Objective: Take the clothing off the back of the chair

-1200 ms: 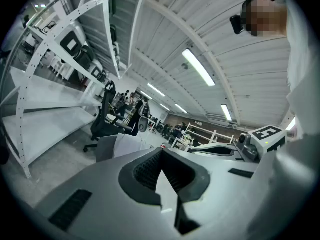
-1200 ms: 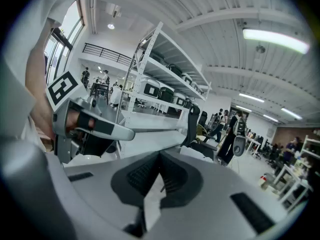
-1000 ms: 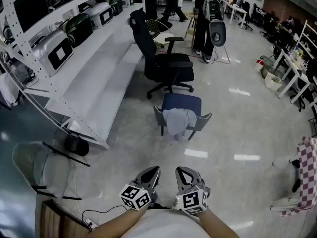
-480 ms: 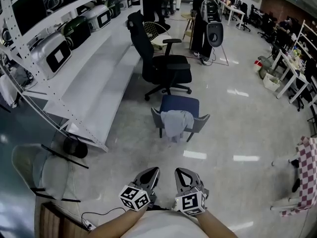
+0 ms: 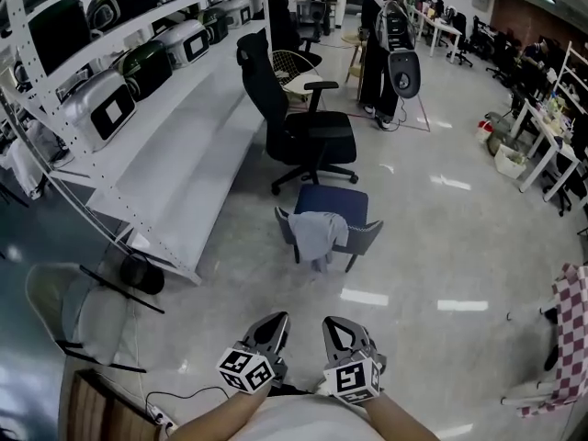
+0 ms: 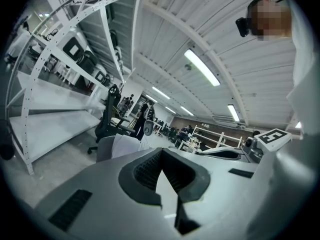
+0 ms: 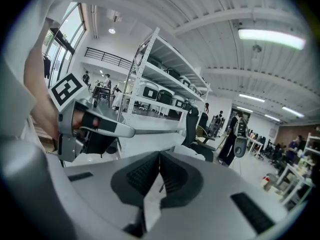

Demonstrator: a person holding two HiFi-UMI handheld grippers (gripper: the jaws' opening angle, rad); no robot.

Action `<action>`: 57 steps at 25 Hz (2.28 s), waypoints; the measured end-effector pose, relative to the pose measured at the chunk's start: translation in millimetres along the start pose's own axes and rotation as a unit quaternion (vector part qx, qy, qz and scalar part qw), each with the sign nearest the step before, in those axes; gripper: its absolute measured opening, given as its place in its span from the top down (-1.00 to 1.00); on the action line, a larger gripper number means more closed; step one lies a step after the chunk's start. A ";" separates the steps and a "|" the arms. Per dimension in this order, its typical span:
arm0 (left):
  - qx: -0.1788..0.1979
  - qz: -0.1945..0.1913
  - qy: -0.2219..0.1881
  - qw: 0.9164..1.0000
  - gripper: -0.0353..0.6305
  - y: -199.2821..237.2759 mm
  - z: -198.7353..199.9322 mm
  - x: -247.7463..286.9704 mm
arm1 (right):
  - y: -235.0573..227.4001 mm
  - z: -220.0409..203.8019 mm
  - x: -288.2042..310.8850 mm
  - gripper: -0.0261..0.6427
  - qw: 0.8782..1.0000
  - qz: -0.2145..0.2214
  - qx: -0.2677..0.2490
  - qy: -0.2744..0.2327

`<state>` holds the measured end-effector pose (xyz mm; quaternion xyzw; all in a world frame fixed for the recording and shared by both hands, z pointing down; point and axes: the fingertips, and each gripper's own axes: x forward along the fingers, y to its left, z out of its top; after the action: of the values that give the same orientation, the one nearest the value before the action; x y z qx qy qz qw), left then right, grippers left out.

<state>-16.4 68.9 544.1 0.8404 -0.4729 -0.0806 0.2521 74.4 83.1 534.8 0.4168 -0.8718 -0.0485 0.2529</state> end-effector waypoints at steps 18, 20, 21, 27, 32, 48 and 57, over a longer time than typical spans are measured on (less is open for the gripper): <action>-0.022 0.041 -0.021 0.999 0.87 -2.9 -5.7 11.9 | -11.7 -16.0 6.2 0.87 0.999 0.039 0.015 -0.004; -0.026 0.038 -0.009 0.999 0.87 9.8 -8.0 15.4 | -9.3 -14.7 20.2 0.87 0.999 0.037 0.019 -0.001; -0.025 0.035 -0.003 0.999 0.87 16.5 -7.1 18.8 | -9.0 -13.2 27.8 0.87 0.999 0.035 0.019 0.002; -0.022 0.017 -0.004 1.000 0.87 53.3 23.7 43.4 | -12.6 -1.7 66.2 0.87 0.999 0.027 0.020 0.019; -0.021 0.000 0.005 1.000 0.87 84.0 39.0 63.0 | -18.8 9.4 98.7 0.87 0.999 0.014 0.023 0.028; -0.032 -0.091 0.039 0.995 0.87 127.6 60.2 105.8 | -32.0 26.0 169.2 0.87 0.994 -0.046 0.033 0.091; -0.048 -0.099 0.046 0.993 0.87 126.6 51.8 118.1 | -43.5 21.4 173.4 0.87 0.993 -0.050 0.039 0.102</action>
<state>-67.5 -101.7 575.0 0.8731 -0.3705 -0.0890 0.3043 3.7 -78.0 572.7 0.4726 -0.8205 0.0159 0.3213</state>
